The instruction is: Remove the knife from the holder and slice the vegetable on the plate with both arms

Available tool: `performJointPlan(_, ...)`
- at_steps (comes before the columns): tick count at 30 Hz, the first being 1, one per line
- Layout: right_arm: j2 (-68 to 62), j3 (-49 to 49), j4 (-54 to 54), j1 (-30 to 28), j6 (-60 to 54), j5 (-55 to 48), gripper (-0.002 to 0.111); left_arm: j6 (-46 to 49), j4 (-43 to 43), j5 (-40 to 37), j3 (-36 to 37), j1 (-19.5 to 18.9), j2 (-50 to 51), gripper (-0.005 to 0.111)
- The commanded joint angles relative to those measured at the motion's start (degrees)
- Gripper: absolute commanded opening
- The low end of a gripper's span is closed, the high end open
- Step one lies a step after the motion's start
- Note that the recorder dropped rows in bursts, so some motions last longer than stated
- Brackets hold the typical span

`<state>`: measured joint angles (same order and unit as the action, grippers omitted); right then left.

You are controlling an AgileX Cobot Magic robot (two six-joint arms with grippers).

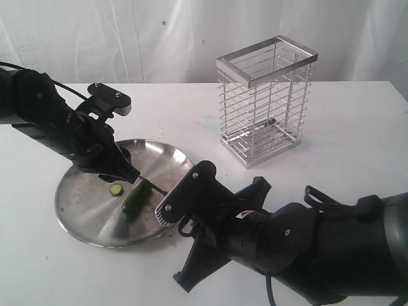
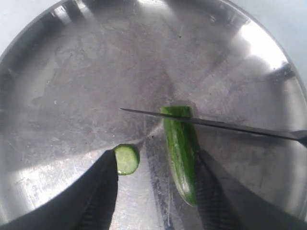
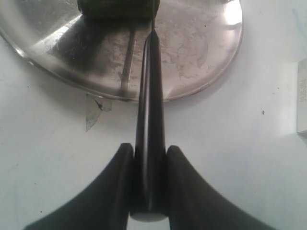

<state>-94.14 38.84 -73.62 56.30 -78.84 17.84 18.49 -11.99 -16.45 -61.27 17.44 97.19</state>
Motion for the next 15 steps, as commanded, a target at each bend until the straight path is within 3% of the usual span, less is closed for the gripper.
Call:
performJointPlan(1,0.1,-0.1,-0.2,-0.4,-0.5,1.0,0.0,-0.7,-0.7,-0.6,-0.1,-0.1,-0.6,0.053)
performJointPlan(12,0.1,0.0,-0.1,-0.4,-0.5,0.2,0.0,-0.7,-1.9,0.6,-0.1,-0.1,-0.6,0.053)
performJointPlan(15,0.1,0.0,-0.1,-0.4,-0.5,0.2,0.0,-0.7,-2.8,1.8,-0.1,-0.1,-0.6,0.047)
